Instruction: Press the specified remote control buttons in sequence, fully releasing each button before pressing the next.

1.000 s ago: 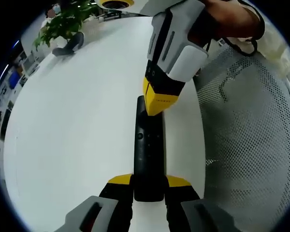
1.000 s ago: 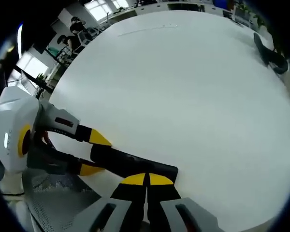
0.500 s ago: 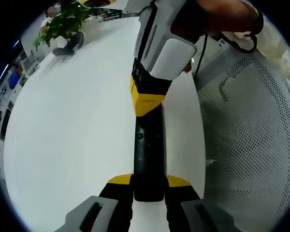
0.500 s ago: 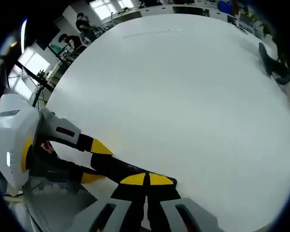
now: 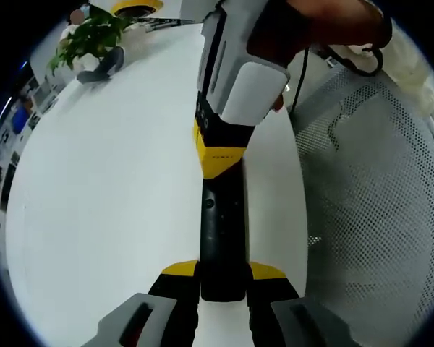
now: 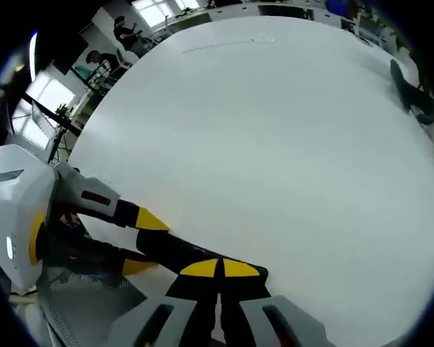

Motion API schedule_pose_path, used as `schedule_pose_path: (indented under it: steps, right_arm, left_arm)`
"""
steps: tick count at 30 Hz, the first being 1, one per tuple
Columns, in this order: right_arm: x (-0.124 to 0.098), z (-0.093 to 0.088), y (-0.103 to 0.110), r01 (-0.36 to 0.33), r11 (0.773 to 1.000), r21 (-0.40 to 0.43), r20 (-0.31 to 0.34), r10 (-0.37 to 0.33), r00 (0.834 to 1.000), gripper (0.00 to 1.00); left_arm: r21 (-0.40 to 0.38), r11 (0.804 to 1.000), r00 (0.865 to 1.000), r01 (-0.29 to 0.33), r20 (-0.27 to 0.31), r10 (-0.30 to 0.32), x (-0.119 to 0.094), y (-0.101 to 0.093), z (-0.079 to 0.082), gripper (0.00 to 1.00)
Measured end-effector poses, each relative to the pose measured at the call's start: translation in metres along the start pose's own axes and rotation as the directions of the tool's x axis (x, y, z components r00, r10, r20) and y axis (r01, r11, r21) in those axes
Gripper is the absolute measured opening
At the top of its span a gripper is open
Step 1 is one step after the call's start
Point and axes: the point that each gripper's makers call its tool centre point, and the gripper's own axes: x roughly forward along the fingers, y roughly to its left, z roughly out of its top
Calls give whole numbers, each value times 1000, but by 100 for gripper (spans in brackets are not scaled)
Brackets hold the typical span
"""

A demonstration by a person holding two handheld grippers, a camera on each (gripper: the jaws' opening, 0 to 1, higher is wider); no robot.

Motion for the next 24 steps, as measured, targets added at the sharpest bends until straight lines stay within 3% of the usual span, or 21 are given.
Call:
schedule_pose_path:
  steps: [12, 24]
  right_arm:
    - [0, -3, 2, -1, 1000, -16, -20, 1, 1000, 0]
    - [4, 0, 2, 51, 996, -70, -35, -53, 998, 0]
  left_arm:
    - [3, 1000, 1000, 1, -4, -1, 0, 0, 0, 24]
    - [-4, 1000, 1000, 1, -14, -1, 0, 1, 1, 24]
